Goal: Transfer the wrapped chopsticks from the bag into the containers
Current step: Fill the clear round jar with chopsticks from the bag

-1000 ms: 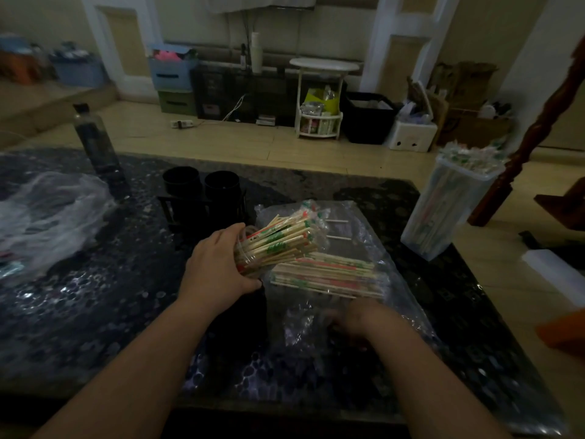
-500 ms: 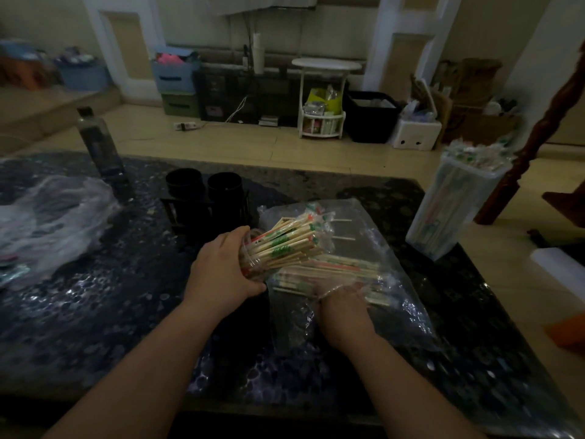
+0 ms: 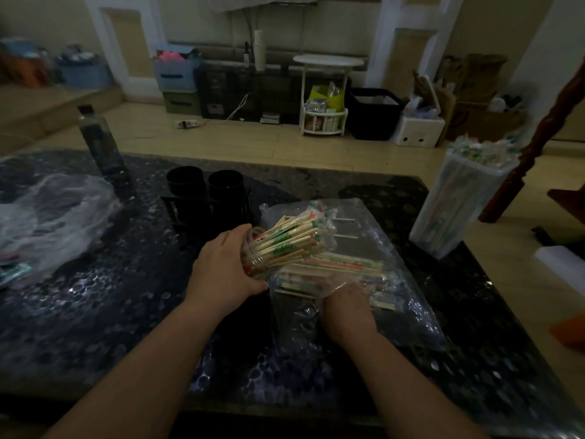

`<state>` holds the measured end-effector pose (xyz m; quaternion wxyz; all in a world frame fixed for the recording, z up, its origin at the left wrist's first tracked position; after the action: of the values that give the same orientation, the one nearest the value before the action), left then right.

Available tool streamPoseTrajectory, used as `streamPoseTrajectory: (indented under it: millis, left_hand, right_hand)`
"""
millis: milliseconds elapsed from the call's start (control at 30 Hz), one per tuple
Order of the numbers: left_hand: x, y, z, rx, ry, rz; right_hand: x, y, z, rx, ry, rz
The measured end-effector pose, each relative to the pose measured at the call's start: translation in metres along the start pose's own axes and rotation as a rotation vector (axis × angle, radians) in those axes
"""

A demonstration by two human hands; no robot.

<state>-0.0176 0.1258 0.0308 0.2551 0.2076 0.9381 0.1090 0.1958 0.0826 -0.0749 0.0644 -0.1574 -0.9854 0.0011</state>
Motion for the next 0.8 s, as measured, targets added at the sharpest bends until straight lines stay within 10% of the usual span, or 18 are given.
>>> streamPoseTrajectory:
  millis: [800]
  left_hand:
    - [-0.001,0.0,0.001,-0.003,-0.011,0.001]
  right_hand:
    - [0.0,-0.005,-0.009,0.047,0.098,0.012]
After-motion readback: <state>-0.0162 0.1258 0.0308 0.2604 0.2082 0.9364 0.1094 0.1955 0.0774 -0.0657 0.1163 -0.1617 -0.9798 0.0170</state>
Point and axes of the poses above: each hand's wrist, its own y-axis towards the middle knuckle, its own z-axis out of the palm, x = y × z, the point moved 10 cm from there along y, towards the middle knuckle, and after that the axes turned 10 degrees about z, right-handed, at the moved point
